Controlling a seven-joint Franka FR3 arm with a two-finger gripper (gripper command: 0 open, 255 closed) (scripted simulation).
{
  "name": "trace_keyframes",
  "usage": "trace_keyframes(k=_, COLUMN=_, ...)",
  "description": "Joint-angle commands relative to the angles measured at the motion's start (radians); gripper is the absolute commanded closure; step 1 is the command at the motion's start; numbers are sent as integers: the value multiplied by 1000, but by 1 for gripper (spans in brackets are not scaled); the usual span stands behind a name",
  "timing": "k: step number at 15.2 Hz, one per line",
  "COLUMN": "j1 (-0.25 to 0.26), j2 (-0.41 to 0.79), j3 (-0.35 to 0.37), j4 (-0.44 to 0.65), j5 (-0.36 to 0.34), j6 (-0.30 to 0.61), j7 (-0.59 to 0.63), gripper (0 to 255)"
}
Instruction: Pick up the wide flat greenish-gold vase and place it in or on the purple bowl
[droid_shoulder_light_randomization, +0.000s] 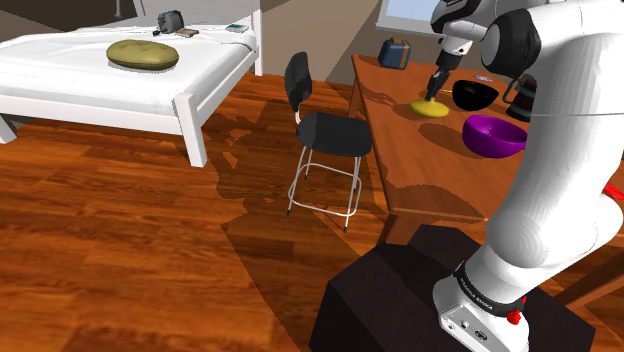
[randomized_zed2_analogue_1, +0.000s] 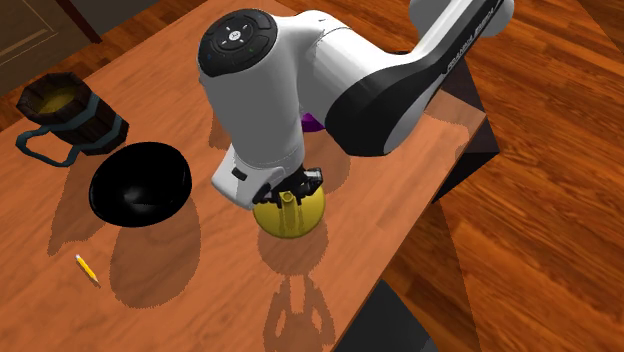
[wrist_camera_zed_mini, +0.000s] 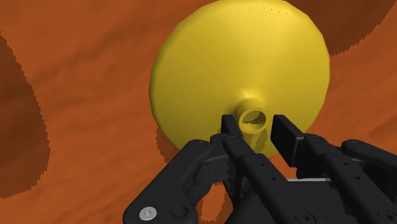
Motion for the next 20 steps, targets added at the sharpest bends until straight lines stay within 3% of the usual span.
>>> trace_keyframes(k=1, j1=-2, j2=-3, j3=-2, j4=22, j5=-3, j6=-24, j7=4, gripper=255)
trace_keyframes(k=20, j1=-67, j2=30, j3=-4, j4=336, j5=6, j6=-298, j7=37, gripper=255)
